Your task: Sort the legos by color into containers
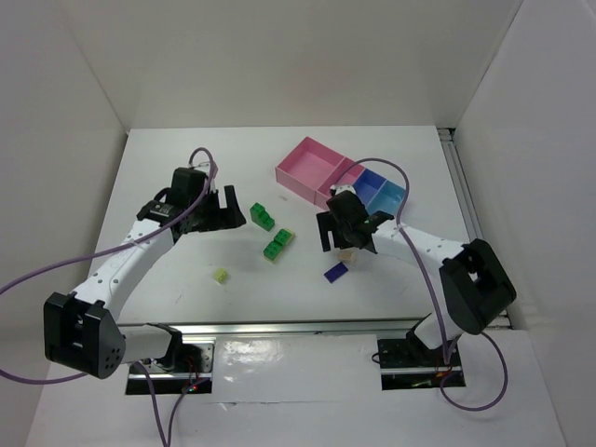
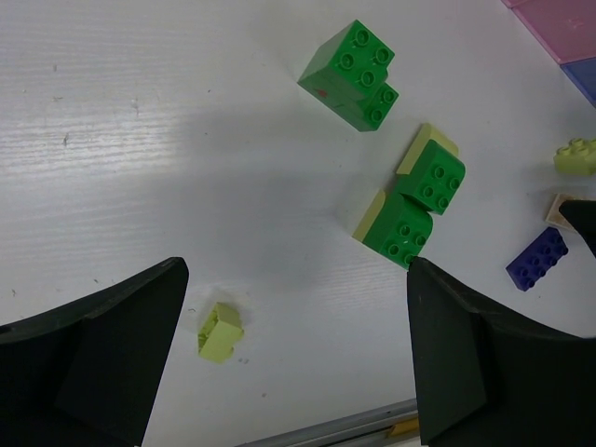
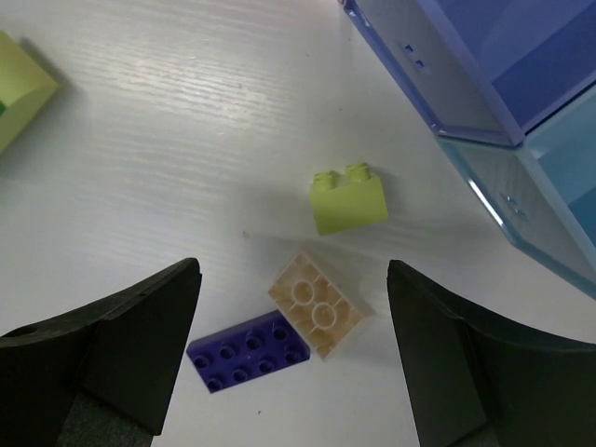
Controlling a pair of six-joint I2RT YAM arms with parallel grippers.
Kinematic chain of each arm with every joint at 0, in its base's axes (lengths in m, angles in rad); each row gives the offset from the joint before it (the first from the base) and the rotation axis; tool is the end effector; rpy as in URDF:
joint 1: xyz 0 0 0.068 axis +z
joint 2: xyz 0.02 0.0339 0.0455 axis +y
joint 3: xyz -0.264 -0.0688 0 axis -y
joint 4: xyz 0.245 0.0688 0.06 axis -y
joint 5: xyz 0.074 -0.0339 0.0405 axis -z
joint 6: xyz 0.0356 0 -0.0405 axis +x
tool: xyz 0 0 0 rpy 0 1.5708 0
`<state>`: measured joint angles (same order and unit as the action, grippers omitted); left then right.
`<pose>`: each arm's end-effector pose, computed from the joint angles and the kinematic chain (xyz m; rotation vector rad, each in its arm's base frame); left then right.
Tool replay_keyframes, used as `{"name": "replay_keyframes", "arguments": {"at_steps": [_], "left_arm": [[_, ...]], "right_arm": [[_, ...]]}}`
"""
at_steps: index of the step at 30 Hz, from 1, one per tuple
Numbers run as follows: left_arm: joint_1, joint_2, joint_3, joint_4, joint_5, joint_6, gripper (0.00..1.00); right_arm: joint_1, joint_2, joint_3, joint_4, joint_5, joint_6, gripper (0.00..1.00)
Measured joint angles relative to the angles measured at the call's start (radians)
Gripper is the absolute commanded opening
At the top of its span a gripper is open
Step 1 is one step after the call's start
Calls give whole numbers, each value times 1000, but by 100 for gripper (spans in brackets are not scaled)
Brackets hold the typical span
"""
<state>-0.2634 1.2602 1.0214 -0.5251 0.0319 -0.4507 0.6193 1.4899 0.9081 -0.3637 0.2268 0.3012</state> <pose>0.2611 -0.0716 0.2894 -0.2054 2.3588 -0.3886 0.2489 0.1676 0.2040 -0.3030 2.4660 0.1031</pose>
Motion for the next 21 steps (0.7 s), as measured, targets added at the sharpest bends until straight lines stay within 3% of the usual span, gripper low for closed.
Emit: {"name": "replay_keyframes", "arguments": {"at_steps": [14, 20, 21], "left_arm": [[12, -1, -17, -8, 0, 0, 100], [12, -1, -17, -8, 0, 2, 100], [12, -1, -17, -8, 0, 2, 100]], "right_arm": [[-89, 119, 0, 111, -23, -26, 79], [-92, 153, -9, 135, -43, -37, 62], [-93, 153, -13, 137, -46, -38, 56]]}}
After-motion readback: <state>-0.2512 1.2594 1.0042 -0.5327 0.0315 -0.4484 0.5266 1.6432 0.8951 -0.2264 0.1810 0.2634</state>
